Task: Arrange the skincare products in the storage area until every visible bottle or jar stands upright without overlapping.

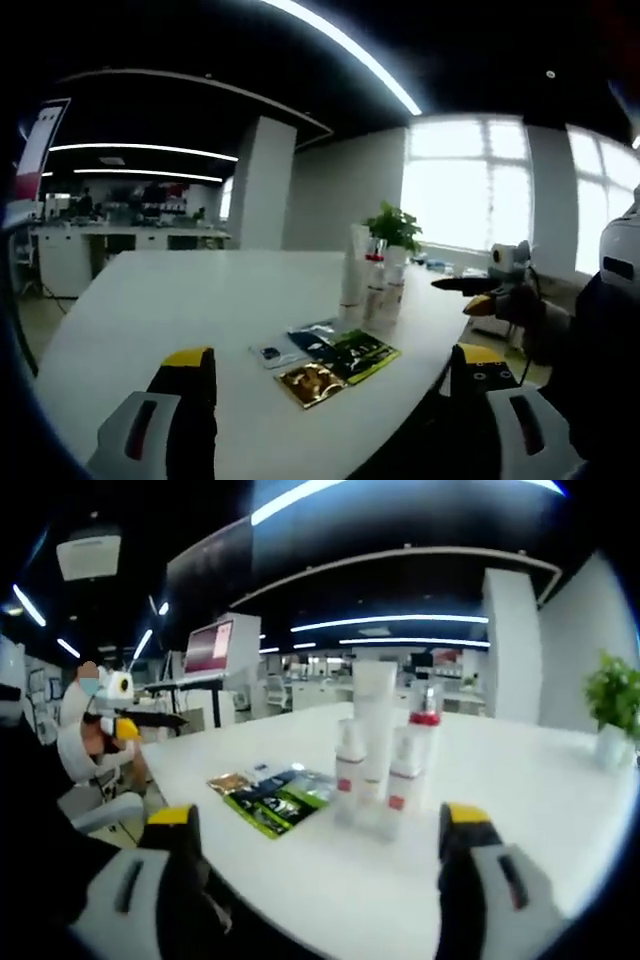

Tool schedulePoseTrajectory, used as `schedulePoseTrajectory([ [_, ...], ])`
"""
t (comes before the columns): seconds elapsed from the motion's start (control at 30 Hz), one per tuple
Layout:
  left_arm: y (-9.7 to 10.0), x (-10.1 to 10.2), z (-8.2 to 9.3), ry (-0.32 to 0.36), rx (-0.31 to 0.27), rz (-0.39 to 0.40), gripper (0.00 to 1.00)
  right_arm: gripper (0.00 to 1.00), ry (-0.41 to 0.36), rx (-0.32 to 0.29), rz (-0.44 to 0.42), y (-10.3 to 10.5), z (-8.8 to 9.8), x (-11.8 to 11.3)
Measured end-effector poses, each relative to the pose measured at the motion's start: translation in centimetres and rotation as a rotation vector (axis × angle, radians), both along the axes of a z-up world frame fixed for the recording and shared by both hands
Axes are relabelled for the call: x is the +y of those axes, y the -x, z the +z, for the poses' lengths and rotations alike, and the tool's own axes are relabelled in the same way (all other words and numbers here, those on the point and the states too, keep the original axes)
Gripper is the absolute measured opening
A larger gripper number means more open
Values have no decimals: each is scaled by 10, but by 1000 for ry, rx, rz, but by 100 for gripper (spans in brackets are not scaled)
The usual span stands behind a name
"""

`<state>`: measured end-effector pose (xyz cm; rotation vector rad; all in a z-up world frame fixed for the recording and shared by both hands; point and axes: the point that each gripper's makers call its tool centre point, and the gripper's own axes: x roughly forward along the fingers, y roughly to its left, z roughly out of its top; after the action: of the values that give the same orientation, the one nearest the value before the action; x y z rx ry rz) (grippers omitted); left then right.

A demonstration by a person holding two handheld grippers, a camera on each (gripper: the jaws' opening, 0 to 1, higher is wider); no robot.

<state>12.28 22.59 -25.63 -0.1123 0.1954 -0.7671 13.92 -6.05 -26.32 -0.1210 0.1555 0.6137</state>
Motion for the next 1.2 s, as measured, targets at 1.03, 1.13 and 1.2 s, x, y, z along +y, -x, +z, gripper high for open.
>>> schedulePoseTrajectory([
  [1.03,-14,-5,-6,-32,50,27,99,100,-38,49,-106,-4,-2,-58],
  [1.13,-14,-4,-10,-29,55,25,99,100,-33,37,-110,-5,0,-59],
  [1.2,-13,-4,-14,-27,66,27,99,100,-26,35,-106,-3,-2,-57],
])
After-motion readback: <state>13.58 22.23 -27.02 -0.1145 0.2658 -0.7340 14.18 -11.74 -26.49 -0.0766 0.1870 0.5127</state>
